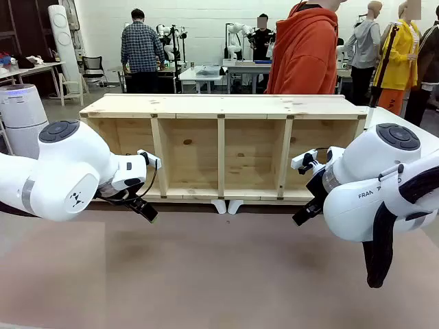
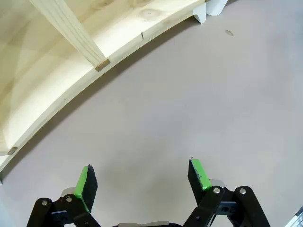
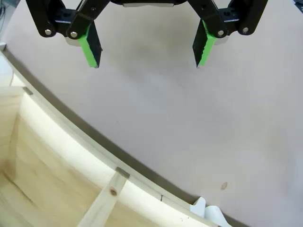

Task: Perform cable management.
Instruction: When the cord part of the Power Cable appears at the lower middle area of the table and stops, grasp the cord part of the Power Cable.

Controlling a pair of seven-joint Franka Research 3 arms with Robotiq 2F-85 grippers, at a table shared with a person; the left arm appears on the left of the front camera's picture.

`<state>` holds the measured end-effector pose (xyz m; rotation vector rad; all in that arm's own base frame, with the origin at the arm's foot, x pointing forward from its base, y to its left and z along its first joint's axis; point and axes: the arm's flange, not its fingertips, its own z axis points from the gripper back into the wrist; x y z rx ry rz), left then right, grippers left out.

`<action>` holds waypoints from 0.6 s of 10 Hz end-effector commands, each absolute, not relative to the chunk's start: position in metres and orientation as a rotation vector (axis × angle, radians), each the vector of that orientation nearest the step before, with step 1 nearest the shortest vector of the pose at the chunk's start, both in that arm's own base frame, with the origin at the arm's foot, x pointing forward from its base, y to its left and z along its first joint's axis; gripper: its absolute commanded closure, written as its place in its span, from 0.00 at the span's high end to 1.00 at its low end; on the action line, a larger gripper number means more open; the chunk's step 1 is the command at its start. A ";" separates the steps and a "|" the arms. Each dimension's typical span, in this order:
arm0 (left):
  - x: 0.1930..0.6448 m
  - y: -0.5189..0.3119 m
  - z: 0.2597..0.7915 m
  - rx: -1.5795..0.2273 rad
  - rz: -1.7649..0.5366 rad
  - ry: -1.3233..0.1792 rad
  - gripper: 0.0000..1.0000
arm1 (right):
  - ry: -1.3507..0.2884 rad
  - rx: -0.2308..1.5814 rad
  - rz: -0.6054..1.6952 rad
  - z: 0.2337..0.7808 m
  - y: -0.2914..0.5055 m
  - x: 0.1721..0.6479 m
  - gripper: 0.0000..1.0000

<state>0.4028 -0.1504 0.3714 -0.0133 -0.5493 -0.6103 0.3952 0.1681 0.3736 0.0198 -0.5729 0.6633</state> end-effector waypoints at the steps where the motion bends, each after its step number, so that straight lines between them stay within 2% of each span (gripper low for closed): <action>1: 0.403 -0.151 0.371 -0.013 -0.610 -0.549 1.00 | -0.573 0.020 0.663 0.374 0.168 0.395 1.00; 6: 0.403 -0.151 0.371 -0.013 -0.610 -0.549 1.00 | -0.573 0.020 0.663 0.374 0.168 0.395 1.00</action>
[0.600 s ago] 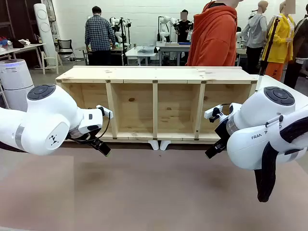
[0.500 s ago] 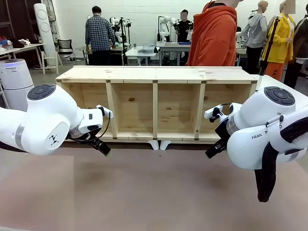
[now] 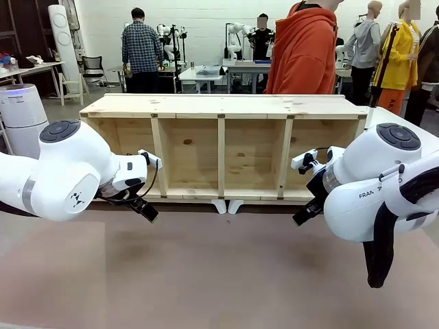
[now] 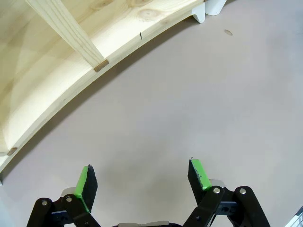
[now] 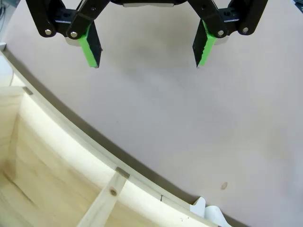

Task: Perform cable management.
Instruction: When the cord part of the Power Cable appears at the lower middle area of the table and stops, grasp the cord part of the Power Cable.

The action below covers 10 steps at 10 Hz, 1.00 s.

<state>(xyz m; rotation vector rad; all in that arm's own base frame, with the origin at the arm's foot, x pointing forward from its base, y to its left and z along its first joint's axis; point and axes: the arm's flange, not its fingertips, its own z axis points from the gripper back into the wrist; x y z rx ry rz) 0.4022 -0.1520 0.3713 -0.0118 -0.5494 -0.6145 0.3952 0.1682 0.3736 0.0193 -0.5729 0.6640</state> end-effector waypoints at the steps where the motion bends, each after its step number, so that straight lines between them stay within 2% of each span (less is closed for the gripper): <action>1: 0.403 -0.151 0.371 -0.013 -0.610 -0.549 1.00 | -0.573 0.020 0.663 0.374 0.168 0.395 1.00; 10: 0.403 -0.151 0.371 -0.013 -0.610 -0.549 1.00 | -0.573 0.020 0.663 0.374 0.168 0.395 1.00</action>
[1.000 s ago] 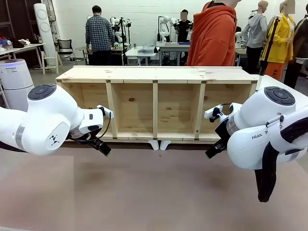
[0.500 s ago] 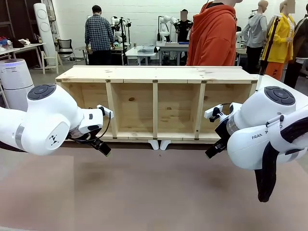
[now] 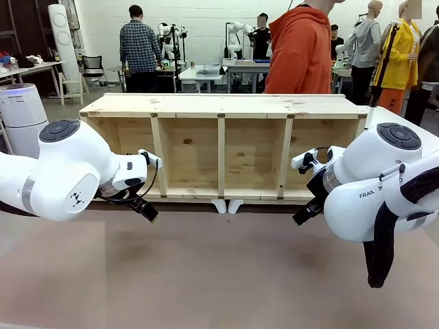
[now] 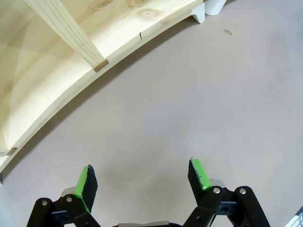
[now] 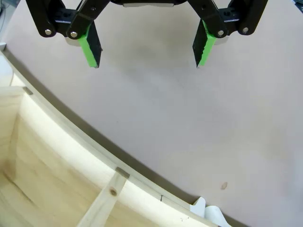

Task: Perform cable management.
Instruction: When the cord part of the Power Cable appears at the lower middle area of the table and stops, grasp the cord part of the Power Cable.

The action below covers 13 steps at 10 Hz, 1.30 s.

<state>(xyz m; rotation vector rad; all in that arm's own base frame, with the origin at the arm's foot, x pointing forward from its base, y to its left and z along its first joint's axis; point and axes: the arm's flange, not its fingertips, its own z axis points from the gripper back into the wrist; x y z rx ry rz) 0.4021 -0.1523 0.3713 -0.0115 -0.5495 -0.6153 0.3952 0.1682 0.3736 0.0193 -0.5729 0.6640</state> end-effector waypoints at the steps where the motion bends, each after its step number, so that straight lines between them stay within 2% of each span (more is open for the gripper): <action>1: 0.403 -0.151 0.371 -0.013 -0.610 -0.549 1.00 | -0.573 0.020 0.663 0.374 0.168 0.395 1.00; 4: 0.402 -0.152 0.371 -0.011 -0.615 -0.549 1.00 | -0.573 0.020 0.663 0.374 0.168 0.395 1.00; 6: 0.390 -0.146 0.389 0.111 -0.458 -0.547 1.00 | -0.590 0.003 0.658 0.380 0.166 0.388 1.00; 9: 0.357 -0.136 0.424 0.218 -0.336 -0.648 1.00 | -0.678 -0.033 0.613 0.413 0.151 0.353 1.00; 13: 0.319 -0.107 0.449 0.177 -0.202 -0.753 1.00 | -0.755 -0.088 0.505 0.449 0.134 0.300 1.00</action>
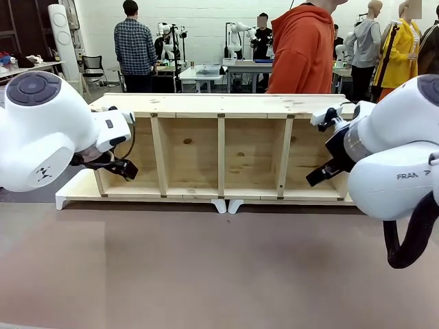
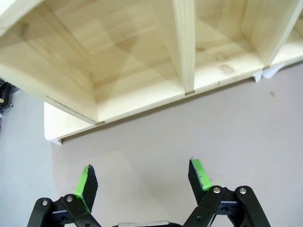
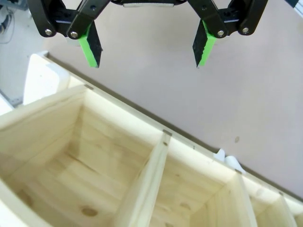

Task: Perform cable management.
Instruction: When the cord part of the Power Cable appears at the lower middle area of the table and stops, grasp the cord part of the Power Cable.

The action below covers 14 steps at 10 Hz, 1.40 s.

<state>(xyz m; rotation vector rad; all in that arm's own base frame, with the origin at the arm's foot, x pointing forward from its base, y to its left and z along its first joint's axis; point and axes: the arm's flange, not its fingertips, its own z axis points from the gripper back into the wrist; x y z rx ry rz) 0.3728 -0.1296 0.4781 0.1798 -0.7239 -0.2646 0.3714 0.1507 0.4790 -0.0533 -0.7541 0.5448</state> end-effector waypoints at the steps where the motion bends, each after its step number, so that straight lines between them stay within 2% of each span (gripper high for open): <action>1: 0.308 -0.100 0.455 0.143 -0.114 -0.749 1.00 | -0.758 -0.099 0.471 0.456 0.130 0.286 1.00; 2: 0.298 -0.096 0.461 0.105 -0.044 -0.745 1.00 | -0.762 -0.104 0.437 0.463 0.126 0.272 1.00; 5: 0.265 -0.085 0.470 0.075 -0.078 -0.802 1.00 | -0.782 -0.140 0.351 0.479 0.117 0.233 1.00; 9: 0.218 -0.064 0.474 0.101 -0.341 -0.930 1.00 | -0.748 -0.171 0.270 0.485 0.101 0.191 1.00; 14: 0.209 -0.040 0.462 0.039 -0.388 -0.914 1.00 | -0.740 -0.179 0.232 0.478 0.092 0.175 1.00</action>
